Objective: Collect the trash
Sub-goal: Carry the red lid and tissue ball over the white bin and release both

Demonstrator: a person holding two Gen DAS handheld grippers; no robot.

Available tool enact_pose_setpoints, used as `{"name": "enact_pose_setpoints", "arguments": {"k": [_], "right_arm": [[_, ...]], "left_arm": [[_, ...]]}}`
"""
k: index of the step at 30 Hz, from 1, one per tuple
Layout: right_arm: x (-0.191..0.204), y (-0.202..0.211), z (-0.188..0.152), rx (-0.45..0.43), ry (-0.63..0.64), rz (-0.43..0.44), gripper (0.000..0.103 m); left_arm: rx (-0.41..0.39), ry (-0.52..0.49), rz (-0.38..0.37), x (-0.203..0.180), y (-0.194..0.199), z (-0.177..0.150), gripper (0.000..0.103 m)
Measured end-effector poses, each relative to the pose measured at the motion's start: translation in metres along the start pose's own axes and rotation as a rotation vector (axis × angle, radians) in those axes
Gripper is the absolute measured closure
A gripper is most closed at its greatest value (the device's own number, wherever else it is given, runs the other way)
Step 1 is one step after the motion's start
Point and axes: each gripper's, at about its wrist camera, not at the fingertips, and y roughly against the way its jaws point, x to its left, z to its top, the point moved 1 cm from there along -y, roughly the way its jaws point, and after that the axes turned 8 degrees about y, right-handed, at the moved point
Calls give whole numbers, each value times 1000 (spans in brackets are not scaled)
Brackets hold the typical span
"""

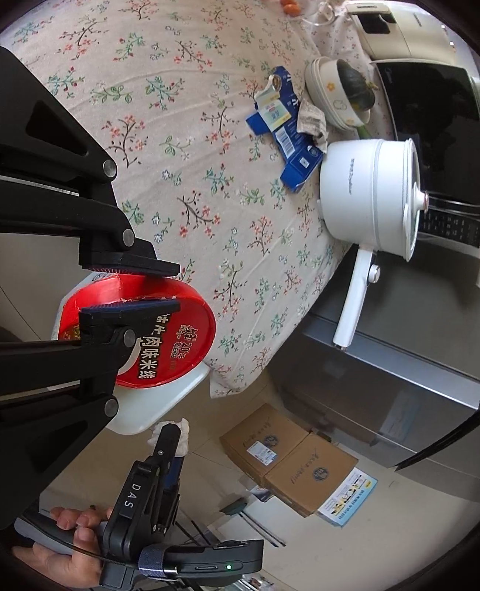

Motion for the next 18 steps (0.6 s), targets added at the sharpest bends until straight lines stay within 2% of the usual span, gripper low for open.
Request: {"name": "enact_pose_setpoints", "arguments": {"k": [7, 16, 17, 18], "right_arm": [[-31, 1, -20, 26, -23, -29, 69], [-55, 4, -33, 35, -76, -34, 68], [-57, 5, -34, 36, -81, -34, 68], [-59, 5, -34, 37, -85, -35, 68]], "left_arm": [[13, -103, 25, -34, -34, -17, 90], [40, -157, 41, -47, -63, -27, 89], [48, -169, 50, -48, -65, -28, 87], [52, -182, 58, -49, -66, -29, 79]]}}
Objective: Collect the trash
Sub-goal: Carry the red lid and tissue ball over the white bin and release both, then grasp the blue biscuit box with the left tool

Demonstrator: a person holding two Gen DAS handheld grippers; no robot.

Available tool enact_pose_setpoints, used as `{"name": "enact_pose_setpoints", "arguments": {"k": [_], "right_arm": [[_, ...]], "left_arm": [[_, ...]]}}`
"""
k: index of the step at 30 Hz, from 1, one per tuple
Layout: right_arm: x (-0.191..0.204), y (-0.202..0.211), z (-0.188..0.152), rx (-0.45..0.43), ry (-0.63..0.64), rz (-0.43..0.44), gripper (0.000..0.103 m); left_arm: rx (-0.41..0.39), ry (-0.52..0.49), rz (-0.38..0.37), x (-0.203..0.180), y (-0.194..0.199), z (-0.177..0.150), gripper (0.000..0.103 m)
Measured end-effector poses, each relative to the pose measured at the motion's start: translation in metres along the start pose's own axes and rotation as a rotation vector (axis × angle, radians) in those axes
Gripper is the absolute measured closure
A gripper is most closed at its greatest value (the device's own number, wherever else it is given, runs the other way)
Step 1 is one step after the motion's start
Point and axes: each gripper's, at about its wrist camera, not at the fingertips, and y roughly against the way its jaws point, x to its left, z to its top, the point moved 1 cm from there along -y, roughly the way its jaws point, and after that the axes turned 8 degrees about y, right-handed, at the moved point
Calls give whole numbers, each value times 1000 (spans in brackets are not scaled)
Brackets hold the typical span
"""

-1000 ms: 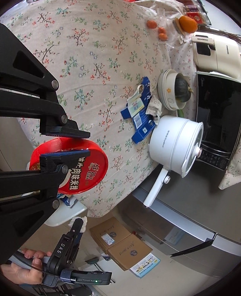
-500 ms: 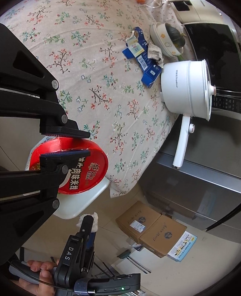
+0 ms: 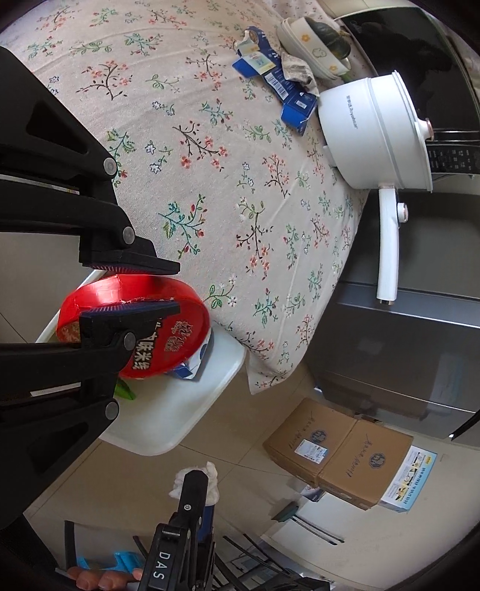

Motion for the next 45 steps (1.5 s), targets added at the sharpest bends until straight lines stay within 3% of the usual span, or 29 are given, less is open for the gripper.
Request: {"name": "enact_pose_setpoints", "arguments": {"k": [1, 3, 5, 15, 20, 28, 41, 45], "right_arm": [[-2, 0, -1, 1, -4, -1, 68], [-4, 0, -2, 5, -7, -1, 68], [-5, -1, -3, 11, -5, -2, 68], [14, -12, -3, 46, 31, 10, 64], [28, -11, 2, 31, 40, 32, 34], [54, -14, 12, 24, 81, 39, 28], [110, -31, 36, -4, 146, 79, 24], [127, -41, 50, -16, 167, 74, 24]], "left_arm": [[0, -15, 14, -1, 1, -1, 72], [-23, -38, 58, 1, 6, -2, 43], [-46, -49, 80, 6, 14, -1, 38], [-62, -11, 133, 47, 47, -1, 34], [-64, 18, 156, 70, 61, -4, 33], [-50, 84, 198, 113, 74, -10, 32], [0, 398, 191, 209, 70, -13, 32], [-10, 443, 220, 241, 63, -1, 32]]}}
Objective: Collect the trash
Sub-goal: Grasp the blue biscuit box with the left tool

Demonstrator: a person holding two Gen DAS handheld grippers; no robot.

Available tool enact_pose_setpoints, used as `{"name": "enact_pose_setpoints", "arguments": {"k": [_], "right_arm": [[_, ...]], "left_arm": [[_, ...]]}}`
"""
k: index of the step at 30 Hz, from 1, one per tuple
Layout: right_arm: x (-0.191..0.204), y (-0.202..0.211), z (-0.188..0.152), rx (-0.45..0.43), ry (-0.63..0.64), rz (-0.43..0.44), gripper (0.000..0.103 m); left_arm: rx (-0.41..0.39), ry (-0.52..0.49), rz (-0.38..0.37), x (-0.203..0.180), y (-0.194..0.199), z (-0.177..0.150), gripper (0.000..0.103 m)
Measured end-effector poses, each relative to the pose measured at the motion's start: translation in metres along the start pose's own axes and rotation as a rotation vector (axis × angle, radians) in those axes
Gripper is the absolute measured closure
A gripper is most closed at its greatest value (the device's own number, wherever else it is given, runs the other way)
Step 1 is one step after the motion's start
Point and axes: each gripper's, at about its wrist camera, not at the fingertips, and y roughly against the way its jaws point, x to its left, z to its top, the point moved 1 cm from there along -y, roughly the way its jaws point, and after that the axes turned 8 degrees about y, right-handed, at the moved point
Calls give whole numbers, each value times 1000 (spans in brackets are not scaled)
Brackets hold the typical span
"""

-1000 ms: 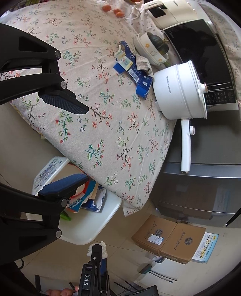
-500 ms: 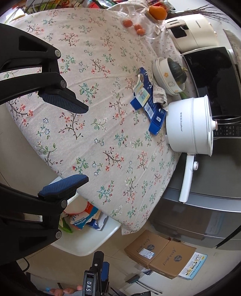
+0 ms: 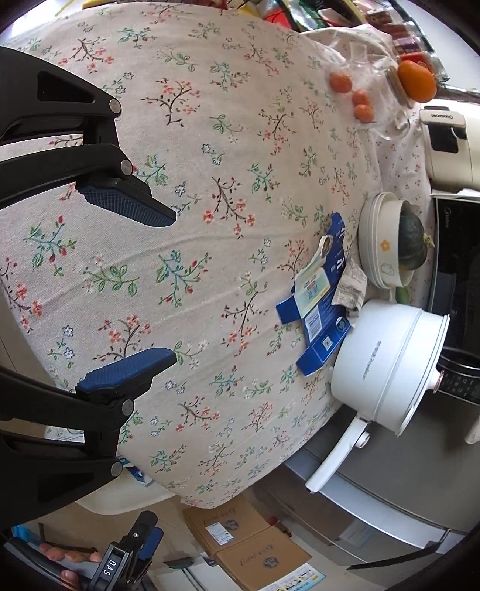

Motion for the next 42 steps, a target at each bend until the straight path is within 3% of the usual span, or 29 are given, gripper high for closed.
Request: {"name": "enact_pose_setpoints", "arguments": {"k": [11, 13, 15, 17, 21, 22, 24, 27, 38, 42], "right_arm": [[17, -31, 45, -23, 62, -12, 24], [15, -36, 49, -22, 56, -7, 24], [12, -40, 51, -14, 51, -3, 24], [7, -44, 52, -6, 49, -3, 24], [-7, -50, 53, 10, 25, -7, 24], [-11, -51, 53, 14, 13, -3, 24], [-16, -52, 52, 20, -11, 11, 24], [-20, -50, 50, 23, -34, 23, 24], [-5, -30, 48, -13, -3, 3, 24], [7, -20, 46, -34, 6, 16, 24]], "left_arm": [[-35, 118, -65, 34, -59, 85, 34], [-26, 170, -98, 36, -77, 95, 39], [-2, 225, -130, 36, -95, 103, 54], [10, 263, -150, 35, -109, 109, 63], [0, 296, -168, 28, -124, 116, 74], [2, 302, -166, 27, -127, 117, 76], [7, 308, -153, 24, -130, 118, 91], [-1, 308, -154, 21, -127, 117, 98], [117, 157, -140, 19, -69, 70, 103], [112, 135, -120, 34, -34, 48, 103]]}}
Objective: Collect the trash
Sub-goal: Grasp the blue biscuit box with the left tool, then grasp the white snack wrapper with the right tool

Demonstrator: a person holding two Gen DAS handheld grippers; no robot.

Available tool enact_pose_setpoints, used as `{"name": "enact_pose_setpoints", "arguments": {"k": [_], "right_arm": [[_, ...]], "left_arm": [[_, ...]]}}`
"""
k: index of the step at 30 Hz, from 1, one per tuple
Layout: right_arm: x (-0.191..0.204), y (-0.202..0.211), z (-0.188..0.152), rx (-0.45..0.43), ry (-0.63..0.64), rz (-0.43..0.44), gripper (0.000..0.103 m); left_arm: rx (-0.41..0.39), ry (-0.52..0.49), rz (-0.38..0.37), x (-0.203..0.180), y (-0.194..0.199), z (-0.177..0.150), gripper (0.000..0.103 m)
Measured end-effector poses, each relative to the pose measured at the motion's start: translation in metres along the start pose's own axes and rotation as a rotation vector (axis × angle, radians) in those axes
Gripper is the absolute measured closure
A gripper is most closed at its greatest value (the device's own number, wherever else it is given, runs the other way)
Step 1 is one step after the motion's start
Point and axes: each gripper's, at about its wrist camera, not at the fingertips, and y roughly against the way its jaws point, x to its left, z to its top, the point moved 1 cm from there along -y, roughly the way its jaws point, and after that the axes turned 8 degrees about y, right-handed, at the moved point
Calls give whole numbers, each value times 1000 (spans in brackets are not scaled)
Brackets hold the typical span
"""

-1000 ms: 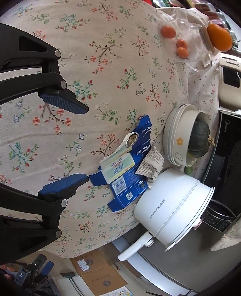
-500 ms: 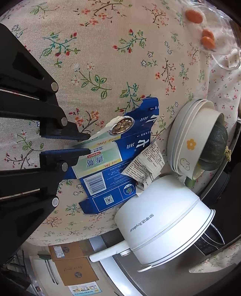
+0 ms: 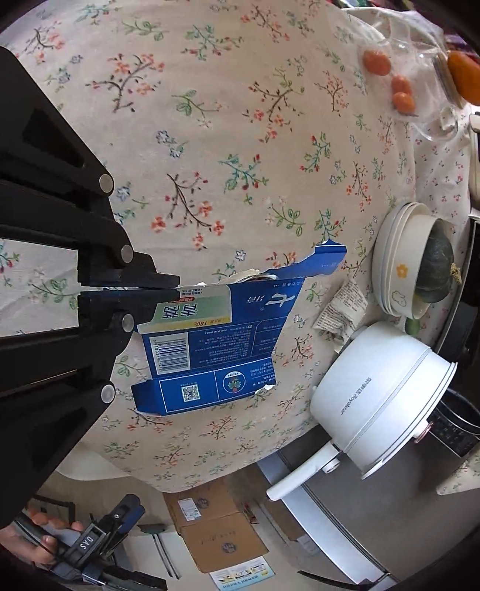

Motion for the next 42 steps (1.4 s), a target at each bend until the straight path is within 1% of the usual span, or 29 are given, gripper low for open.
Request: {"name": "enact_pose_setpoints", "arguments": {"k": [3, 5, 8, 10, 12, 16, 18, 20, 23, 25, 28, 33, 34, 35, 36, 37, 39, 40, 42], "right_arm": [[10, 5, -2, -11, 9, 19, 24], [17, 6, -4, -14, 16, 25, 24], [31, 1, 1, -14, 23, 16, 24], [42, -5, 11, -21, 14, 19, 24], [57, -12, 25, -41, 2, 41, 24], [102, -41, 67, -82, -16, 91, 24], [126, -60, 87, -99, -15, 106, 24], [147, -80, 107, -110, -20, 120, 24], [173, -109, 133, -119, -27, 123, 24], [186, -127, 149, -127, -28, 121, 24], [195, -151, 169, -136, -39, 107, 24], [194, -187, 191, -127, -115, 60, 24], [194, -193, 194, -119, -125, 53, 25], [195, -199, 195, -110, -128, 43, 32], [196, -203, 196, -102, -121, 33, 35], [200, -203, 196, -121, -93, 1, 52], [206, -203, 195, -121, -39, -21, 58], [207, -202, 193, -116, -22, -16, 62], [207, -198, 189, -94, -4, 15, 64]], "left_arm": [[-63, 15, -2, 19, 37, -9, 103], [-122, 20, 13, 30, 61, -12, 103], [-208, 50, 17, 50, 95, -9, 103], [-271, 74, 27, 62, 114, -3, 103], [-327, 90, 45, 73, 129, 5, 103], [-391, 136, 45, 92, 143, 18, 103], [-400, 150, 48, 100, 143, 25, 103], [-405, 150, 71, 108, 139, 32, 103], [-391, 154, 99, 123, 129, 42, 103], [-378, 169, 102, 133, 124, 47, 103], [-362, 186, 102, 144, 120, 51, 103], [-348, 209, 95, 154, 119, 54, 103], [-345, 213, 95, 155, 119, 55, 103], [-341, 216, 95, 156, 118, 55, 103], [-339, 218, 96, 156, 117, 55, 103], [-337, 220, 97, 156, 116, 55, 103], [-334, 222, 97, 155, 116, 55, 103], [-334, 223, 95, 155, 116, 54, 103], [-335, 223, 87, 152, 118, 53, 103]]}}
